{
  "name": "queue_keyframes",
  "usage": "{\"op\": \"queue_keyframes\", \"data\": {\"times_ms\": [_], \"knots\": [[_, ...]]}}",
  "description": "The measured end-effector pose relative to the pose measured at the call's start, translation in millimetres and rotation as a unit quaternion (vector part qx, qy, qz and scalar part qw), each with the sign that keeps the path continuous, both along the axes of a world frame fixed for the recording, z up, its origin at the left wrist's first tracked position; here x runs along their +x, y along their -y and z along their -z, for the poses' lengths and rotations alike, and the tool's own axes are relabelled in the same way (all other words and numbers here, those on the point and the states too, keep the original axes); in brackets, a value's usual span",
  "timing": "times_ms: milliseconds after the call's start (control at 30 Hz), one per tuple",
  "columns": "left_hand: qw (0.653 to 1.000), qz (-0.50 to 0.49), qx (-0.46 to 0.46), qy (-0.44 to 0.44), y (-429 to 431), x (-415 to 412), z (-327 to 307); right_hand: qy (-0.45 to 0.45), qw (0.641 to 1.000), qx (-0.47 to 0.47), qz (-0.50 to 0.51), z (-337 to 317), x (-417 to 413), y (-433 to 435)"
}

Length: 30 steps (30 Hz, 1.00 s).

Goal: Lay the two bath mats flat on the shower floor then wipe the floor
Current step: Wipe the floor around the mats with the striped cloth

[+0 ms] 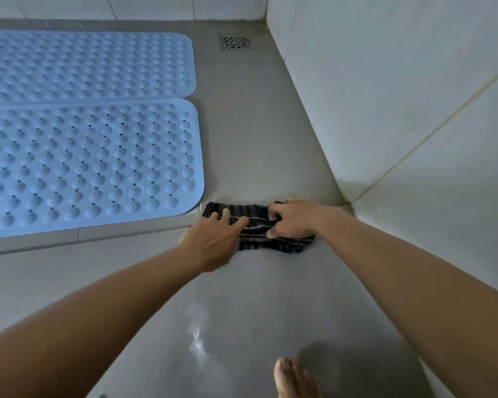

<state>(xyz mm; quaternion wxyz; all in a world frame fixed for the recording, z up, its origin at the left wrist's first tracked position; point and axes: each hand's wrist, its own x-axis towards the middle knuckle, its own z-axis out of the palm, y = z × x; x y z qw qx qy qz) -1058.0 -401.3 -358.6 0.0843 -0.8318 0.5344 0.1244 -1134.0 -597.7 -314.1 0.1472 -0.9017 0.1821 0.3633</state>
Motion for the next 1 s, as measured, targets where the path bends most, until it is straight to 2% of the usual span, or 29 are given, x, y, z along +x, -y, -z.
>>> {"op": "queue_keyframes", "data": {"times_ms": [100, 167, 300, 400, 467, 600, 867, 1000], "knots": [[0.998, -0.054, 0.021, -0.032, -11, -16, 2, 0.046, 0.999, -0.013, 0.021, 13, -13, -11], [0.995, -0.089, 0.023, -0.042, -7, -20, -5, 0.081, 0.995, -0.059, -0.004, 21, -20, -14], [0.986, -0.139, -0.085, -0.045, 17, -21, -5, 0.157, 0.966, -0.183, -0.09, 41, -32, -20], [0.98, -0.145, -0.102, -0.088, 17, -29, 19, 0.222, 0.962, -0.135, -0.086, 55, -37, -18], [0.977, -0.17, -0.101, -0.081, 9, -40, 29, 0.222, 0.969, -0.089, -0.053, 61, -42, -18], [0.966, -0.208, -0.135, -0.075, -4, -50, 24, 0.225, 0.968, -0.1, -0.046, 64, -47, -30], [0.949, -0.273, -0.139, -0.07, -45, -44, 22, 0.224, 0.968, -0.096, -0.058, 56, -30, -74], [0.938, -0.303, -0.152, -0.068, -76, -29, 20, 0.286, 0.951, -0.104, -0.046, 57, -12, -108]]}}
